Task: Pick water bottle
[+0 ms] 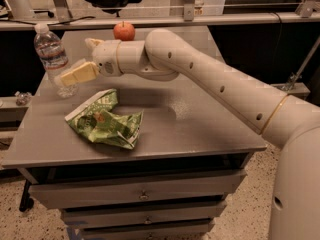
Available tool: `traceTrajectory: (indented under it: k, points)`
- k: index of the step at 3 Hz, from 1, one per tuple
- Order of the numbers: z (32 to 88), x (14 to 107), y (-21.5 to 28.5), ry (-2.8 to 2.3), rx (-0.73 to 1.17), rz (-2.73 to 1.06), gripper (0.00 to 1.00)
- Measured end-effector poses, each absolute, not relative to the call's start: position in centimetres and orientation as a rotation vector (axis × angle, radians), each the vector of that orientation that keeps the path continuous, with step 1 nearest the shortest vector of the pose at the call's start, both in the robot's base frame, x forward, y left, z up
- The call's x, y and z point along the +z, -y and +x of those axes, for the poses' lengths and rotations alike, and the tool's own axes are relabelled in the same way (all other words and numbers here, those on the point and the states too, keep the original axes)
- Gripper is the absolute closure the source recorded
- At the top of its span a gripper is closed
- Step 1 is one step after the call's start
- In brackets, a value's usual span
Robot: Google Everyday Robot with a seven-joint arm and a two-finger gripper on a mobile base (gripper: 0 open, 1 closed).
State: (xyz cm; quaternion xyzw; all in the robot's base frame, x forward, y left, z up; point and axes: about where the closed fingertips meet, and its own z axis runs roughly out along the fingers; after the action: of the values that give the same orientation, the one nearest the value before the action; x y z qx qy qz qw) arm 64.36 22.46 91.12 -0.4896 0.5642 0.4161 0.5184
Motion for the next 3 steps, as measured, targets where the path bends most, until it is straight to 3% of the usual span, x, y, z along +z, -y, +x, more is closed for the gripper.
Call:
traceTrajectory:
  k: [1, 3]
  points:
    - [63.9, 91.1, -25.2, -1.319, 1.046, -1.161, 0.00]
    - [62.7, 91.4, -28.3, -1.283, 1.101, -1.170, 0.41]
